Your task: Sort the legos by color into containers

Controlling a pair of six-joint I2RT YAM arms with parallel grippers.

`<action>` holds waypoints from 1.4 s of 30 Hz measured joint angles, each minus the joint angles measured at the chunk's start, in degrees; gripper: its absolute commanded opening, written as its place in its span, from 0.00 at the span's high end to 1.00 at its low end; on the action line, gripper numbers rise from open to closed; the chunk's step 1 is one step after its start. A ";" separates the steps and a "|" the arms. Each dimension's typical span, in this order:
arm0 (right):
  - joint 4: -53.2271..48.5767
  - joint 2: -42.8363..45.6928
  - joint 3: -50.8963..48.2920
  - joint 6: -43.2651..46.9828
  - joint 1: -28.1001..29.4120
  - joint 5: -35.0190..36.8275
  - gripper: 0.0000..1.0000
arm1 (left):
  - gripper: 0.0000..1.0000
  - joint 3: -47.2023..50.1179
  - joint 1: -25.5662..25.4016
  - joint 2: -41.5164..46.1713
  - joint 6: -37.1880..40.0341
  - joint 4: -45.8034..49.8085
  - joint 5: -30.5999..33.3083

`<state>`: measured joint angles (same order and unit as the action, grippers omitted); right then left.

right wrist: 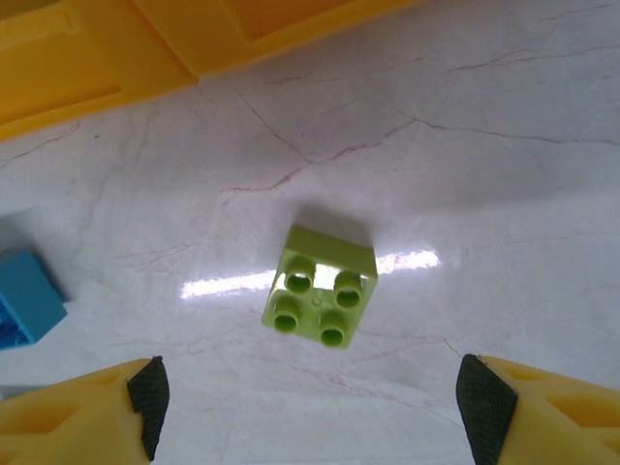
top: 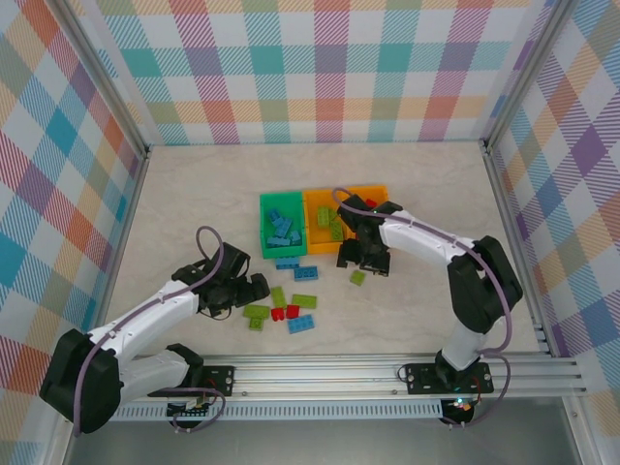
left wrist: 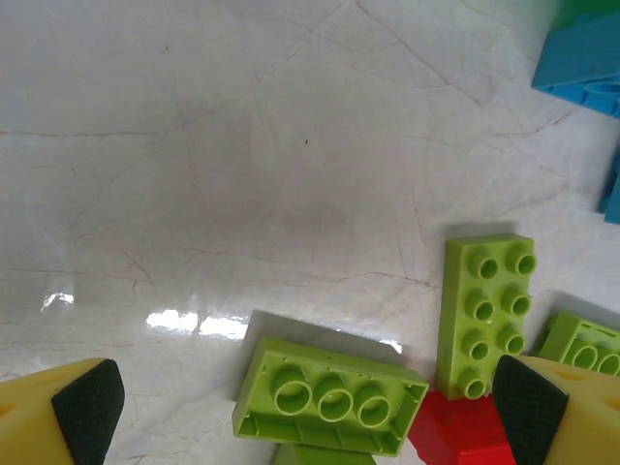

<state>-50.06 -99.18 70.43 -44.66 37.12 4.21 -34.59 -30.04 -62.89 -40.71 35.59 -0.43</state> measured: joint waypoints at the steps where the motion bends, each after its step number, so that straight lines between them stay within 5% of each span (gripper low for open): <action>1: 0.52 -1.14 0.00 -0.15 0.00 -0.24 0.22 | 0.00 -0.09 0.00 0.00 0.00 0.02 0.02; 9: 2.82 -8.26 -0.02 -1.60 0.00 -1.11 0.36 | 0.00 -0.11 -0.22 0.02 0.00 0.22 0.50; 19: 2.69 -8.57 -0.50 -3.15 -0.22 -0.42 0.72 | 0.00 -0.11 -0.22 0.28 0.00 0.26 1.14; 25: 0.79 -6.51 1.73 -2.86 1.01 0.26 0.72 | 0.00 -0.11 -0.22 0.26 0.00 0.22 1.55; 32: -2.05 -5.90 18.40 -0.28 0.79 1.79 0.71 | 0.00 -0.11 -0.22 -0.70 0.02 0.00 1.51; 42: -4.92 -21.51 37.81 2.08 -1.53 1.75 0.67 | 0.00 -0.13 -0.31 -1.03 -0.02 0.02 1.33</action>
<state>-54.98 -120.68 108.25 -42.59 35.59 5.96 -34.72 -30.35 -63.92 -40.73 35.62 0.91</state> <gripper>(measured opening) 0.321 0.999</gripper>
